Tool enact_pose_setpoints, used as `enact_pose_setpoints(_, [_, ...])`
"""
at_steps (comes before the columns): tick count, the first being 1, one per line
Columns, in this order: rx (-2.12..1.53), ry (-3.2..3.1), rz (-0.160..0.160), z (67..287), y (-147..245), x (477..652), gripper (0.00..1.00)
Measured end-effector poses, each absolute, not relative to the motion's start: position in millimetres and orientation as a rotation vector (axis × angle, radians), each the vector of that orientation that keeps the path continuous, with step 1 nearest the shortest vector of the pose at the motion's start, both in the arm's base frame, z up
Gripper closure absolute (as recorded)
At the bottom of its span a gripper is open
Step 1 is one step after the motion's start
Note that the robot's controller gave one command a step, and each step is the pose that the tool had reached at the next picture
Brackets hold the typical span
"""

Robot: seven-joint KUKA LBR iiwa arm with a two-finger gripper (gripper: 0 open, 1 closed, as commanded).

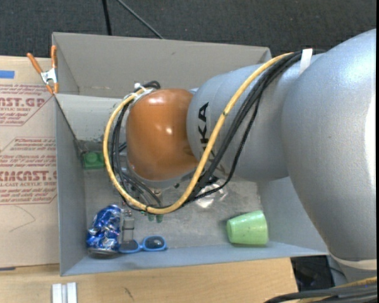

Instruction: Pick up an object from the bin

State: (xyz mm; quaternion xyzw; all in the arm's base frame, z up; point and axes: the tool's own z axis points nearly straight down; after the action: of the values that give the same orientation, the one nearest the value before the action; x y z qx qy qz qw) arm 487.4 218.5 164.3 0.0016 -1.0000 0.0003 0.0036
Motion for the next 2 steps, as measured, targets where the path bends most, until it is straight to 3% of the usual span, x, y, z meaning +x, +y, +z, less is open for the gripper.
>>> enact_pose_setpoints(1, [0.039,-3.137,-0.001,68.0,248.7,484.5,0.00])
enact_pose_setpoints(2, [0.037,-3.141,-0.003,71.8,247.7,486.2,1.00])
